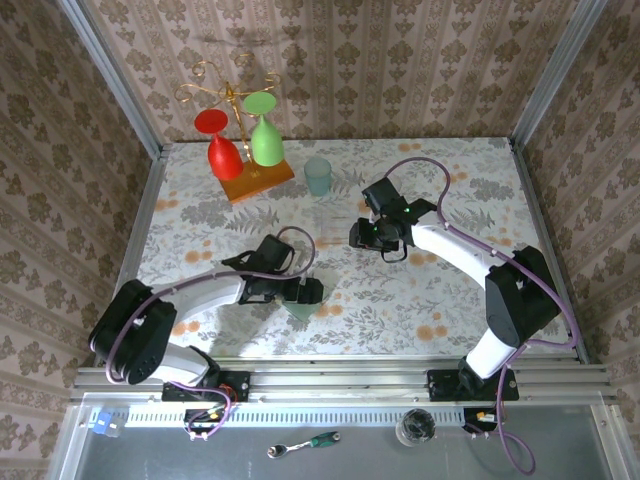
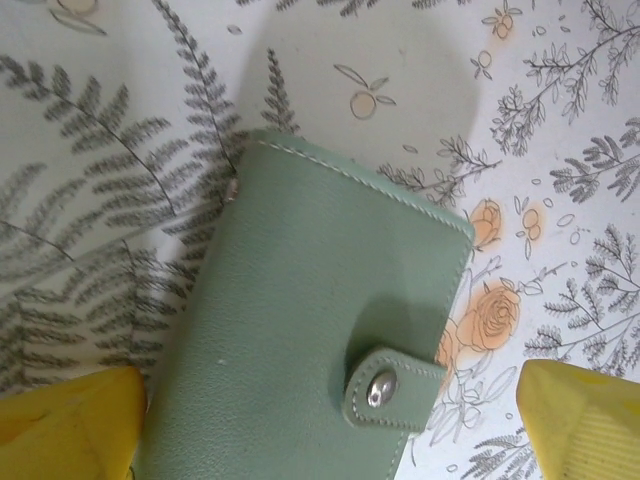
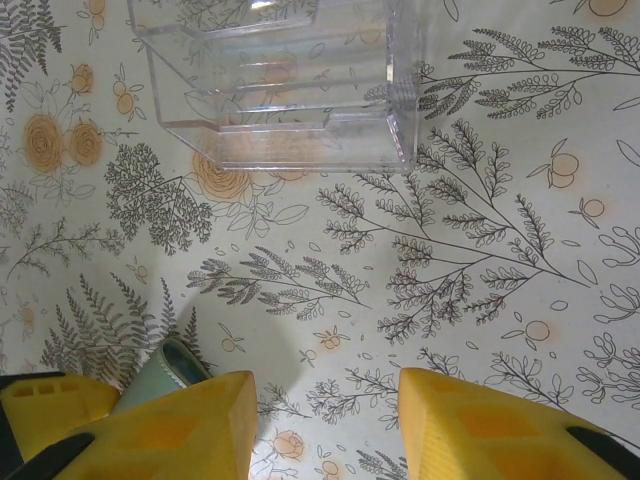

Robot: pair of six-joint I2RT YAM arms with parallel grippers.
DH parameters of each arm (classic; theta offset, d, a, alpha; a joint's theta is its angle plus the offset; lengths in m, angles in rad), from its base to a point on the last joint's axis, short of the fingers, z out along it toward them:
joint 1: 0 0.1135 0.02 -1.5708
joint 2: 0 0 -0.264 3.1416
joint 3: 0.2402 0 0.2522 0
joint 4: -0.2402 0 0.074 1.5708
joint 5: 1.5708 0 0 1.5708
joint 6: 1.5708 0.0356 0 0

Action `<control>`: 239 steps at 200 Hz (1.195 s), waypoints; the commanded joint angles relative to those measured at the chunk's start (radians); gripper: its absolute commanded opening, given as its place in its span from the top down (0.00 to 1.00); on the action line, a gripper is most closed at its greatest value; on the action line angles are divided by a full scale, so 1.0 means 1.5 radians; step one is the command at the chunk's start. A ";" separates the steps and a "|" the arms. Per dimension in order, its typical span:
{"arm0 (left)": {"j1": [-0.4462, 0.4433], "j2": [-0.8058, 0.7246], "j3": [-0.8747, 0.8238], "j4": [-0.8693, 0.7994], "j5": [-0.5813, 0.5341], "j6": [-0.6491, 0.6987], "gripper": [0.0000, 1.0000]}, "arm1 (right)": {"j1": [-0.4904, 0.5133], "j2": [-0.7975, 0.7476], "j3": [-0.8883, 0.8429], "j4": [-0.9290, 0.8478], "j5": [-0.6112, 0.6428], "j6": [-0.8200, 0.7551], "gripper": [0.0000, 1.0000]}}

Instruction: Take the credit cards out of the card holder

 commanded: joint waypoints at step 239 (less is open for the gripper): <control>-0.026 -0.144 -0.130 0.157 -0.108 -0.286 0.34 | 0.148 0.054 0.051 -0.160 0.043 -0.049 0.62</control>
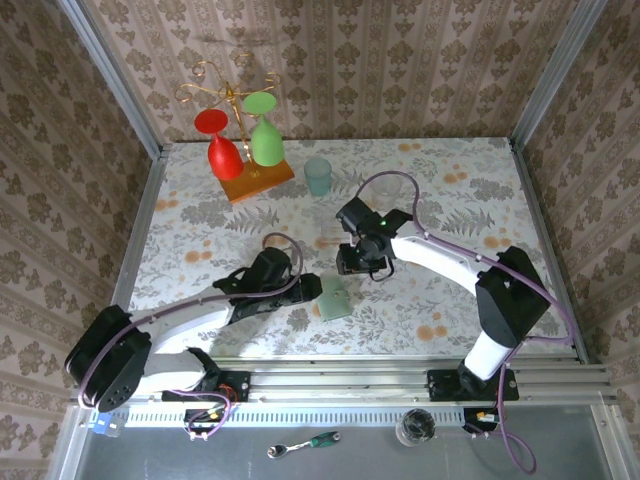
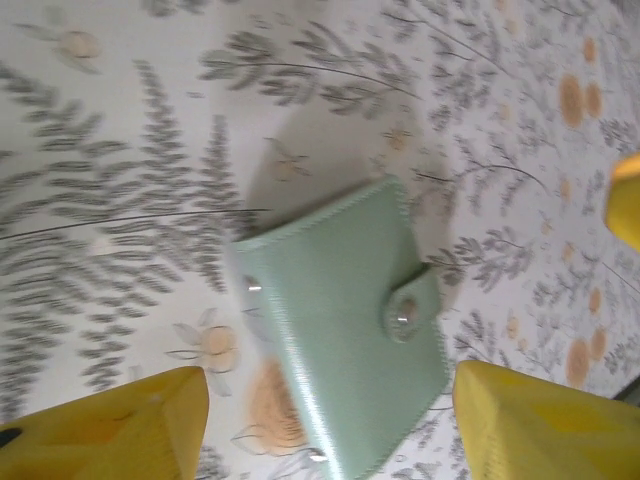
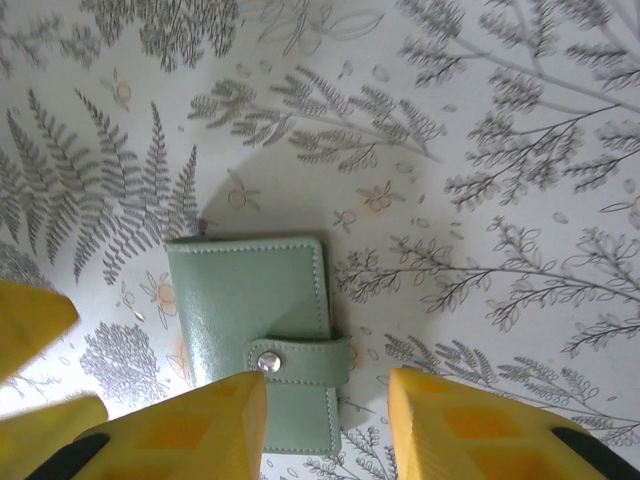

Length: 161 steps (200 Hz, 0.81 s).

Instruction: Take the credit cards out of the card holder

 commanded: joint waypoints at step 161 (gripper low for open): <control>0.068 -0.069 -0.117 0.064 -0.025 -0.106 0.39 | 0.122 0.137 0.091 -0.091 0.072 -0.013 0.65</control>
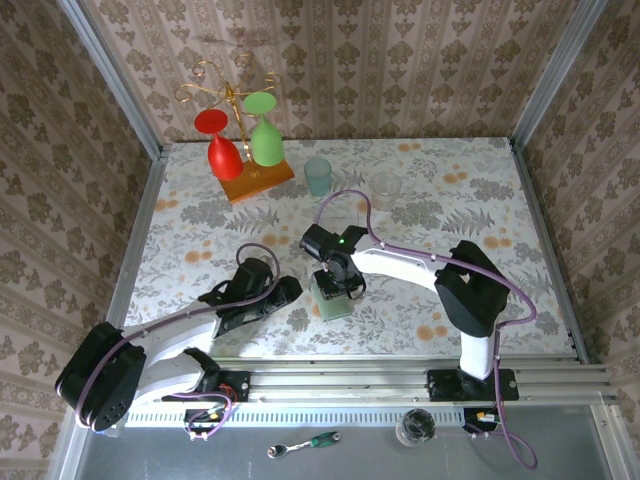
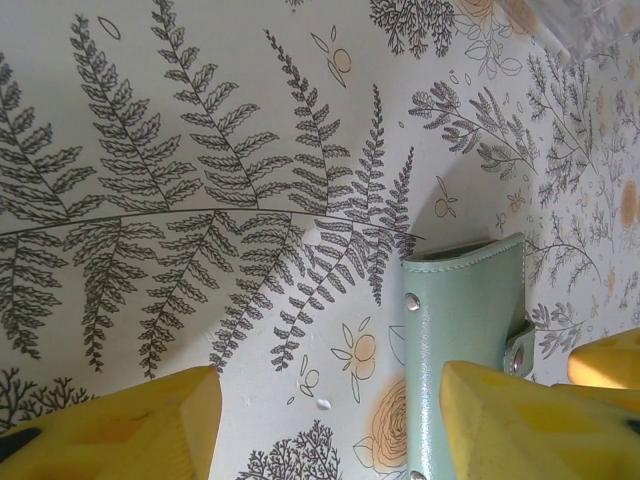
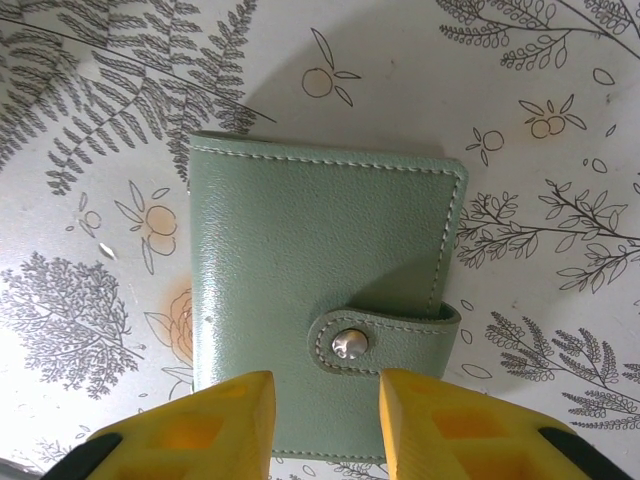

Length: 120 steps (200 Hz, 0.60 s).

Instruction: Take the credit cards out of the card holder

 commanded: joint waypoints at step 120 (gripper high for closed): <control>0.010 0.035 0.001 0.036 0.011 -0.013 0.39 | 0.009 0.054 0.014 -0.024 0.009 0.014 0.68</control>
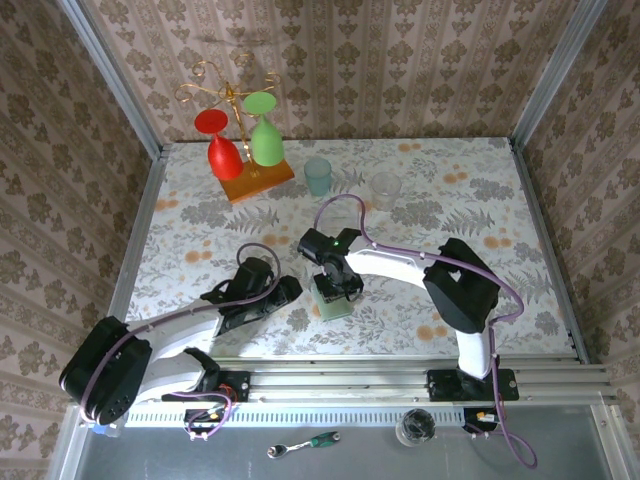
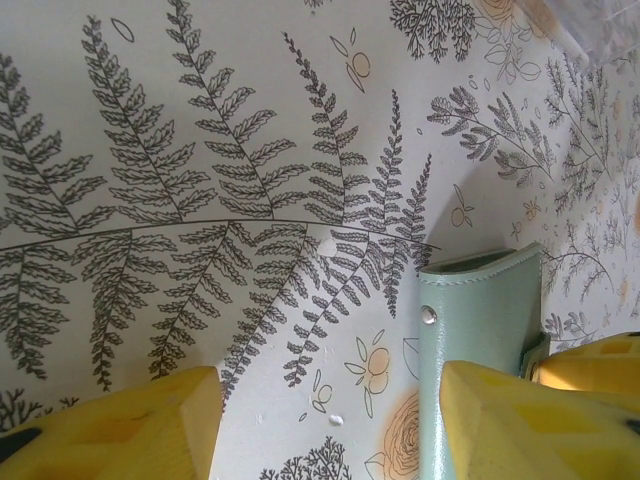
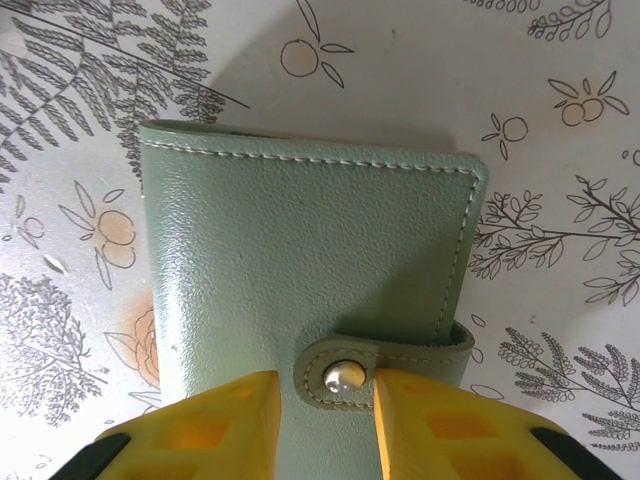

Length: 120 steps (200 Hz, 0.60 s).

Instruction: Take the credit cards out of the card holder

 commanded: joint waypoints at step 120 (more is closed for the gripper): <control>0.003 0.033 0.021 0.024 0.022 -0.005 0.39 | -0.002 0.043 -0.021 0.011 -0.017 0.046 0.88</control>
